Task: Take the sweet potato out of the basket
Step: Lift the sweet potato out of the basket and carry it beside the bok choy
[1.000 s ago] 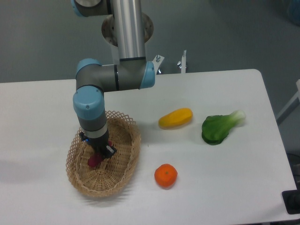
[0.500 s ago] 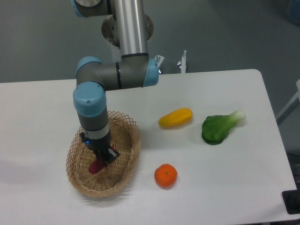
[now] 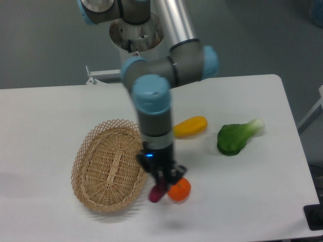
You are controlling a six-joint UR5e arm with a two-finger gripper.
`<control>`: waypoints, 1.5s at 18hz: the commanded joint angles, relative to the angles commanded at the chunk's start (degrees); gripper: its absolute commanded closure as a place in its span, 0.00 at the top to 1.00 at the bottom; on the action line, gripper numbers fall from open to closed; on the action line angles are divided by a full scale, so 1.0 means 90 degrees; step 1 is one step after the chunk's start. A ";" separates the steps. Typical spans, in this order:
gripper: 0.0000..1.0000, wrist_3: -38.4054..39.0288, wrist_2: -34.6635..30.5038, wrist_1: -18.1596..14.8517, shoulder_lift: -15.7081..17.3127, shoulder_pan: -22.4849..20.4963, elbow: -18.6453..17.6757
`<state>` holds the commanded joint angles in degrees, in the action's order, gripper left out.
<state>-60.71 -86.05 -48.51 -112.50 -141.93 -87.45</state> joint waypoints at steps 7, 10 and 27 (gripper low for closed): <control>0.25 -0.1582 0.0127 -0.0615 0.0069 -0.0958 0.0312; 0.25 -0.2042 0.0127 -0.0752 0.0049 -0.1163 0.0362; 0.25 -0.2004 0.0264 -0.0801 0.0157 -0.1242 0.0332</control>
<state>-78.75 -83.68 -55.72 -111.09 -153.11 -84.46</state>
